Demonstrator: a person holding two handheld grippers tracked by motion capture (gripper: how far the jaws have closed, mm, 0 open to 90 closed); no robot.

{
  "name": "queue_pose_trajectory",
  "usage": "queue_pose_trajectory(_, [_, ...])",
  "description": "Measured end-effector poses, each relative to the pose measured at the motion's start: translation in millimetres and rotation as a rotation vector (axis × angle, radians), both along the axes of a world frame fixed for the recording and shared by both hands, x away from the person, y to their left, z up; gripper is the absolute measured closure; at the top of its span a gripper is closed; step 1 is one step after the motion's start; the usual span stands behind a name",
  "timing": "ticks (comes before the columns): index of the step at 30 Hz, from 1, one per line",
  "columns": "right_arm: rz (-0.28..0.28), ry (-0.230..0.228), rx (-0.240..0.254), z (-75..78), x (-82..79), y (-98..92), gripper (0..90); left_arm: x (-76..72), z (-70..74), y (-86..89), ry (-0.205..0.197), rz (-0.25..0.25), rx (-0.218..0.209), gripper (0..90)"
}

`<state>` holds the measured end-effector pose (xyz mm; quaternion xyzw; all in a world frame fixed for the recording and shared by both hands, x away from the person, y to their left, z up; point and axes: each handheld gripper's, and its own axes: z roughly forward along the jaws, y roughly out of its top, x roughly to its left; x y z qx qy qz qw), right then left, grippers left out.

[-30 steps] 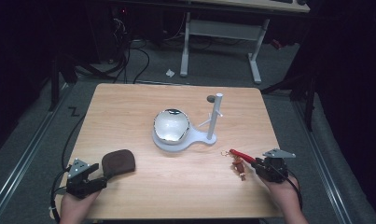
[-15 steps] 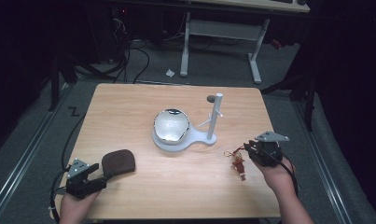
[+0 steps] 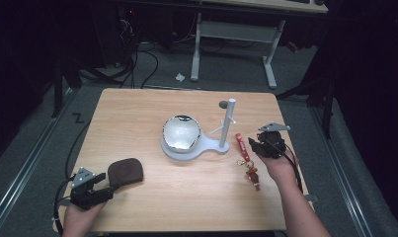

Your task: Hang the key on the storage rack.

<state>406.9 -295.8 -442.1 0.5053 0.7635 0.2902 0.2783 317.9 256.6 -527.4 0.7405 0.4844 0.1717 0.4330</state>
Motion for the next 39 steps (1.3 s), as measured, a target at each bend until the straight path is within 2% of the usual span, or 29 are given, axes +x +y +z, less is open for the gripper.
queue_pose_trajectory(7, [0.017, 0.015, -0.021, -0.7, -12.2, 1.4, 57.9, -0.1, 1.0, 0.9, -0.004, 0.001, -0.002, 30.1])
queue_pose_trajectory(8, [0.019, 0.02, -0.003, 0.0, -16.5, 0.6, 57.6, -0.4, 1.5, 1.1, -0.006, 0.004, -0.006, 30.1])
queue_pose_trajectory(15, [0.021, 0.045, 0.035, -3.4, -32.0, -3.4, 56.3, -1.0, 1.2, 0.3, -0.005, 0.0, -0.011, 30.1])
queue_pose_trajectory(20, [0.025, 0.091, 0.075, -8.2, -48.6, -11.5, 55.7, -2.8, 1.8, -0.7, -0.005, 0.0, -0.011, 30.1])
queue_pose_trajectory(28, [0.049, 0.164, 0.084, -12.7, -65.6, -18.3, 55.5, -1.5, -0.4, -3.6, 0.014, -0.015, -0.004, 30.1])
queue_pose_trajectory(31, [0.066, 0.198, 0.063, -15.3, -72.3, -17.9, 54.8, -1.2, 0.5, -5.2, 0.007, -0.024, 0.012, 29.8])
queue_pose_trajectory(35, [0.086, 0.251, 0.037, -19.1, -80.0, -16.0, 54.9, -0.8, 0.6, -3.1, 0.012, -0.013, -0.011, 30.0])
queue_pose_trajectory(39, [0.114, 0.294, -0.005, -24.3, -88.6, -10.5, 55.8, -2.6, 4.9, -0.7, -0.012, -0.003, -0.015, 30.2])
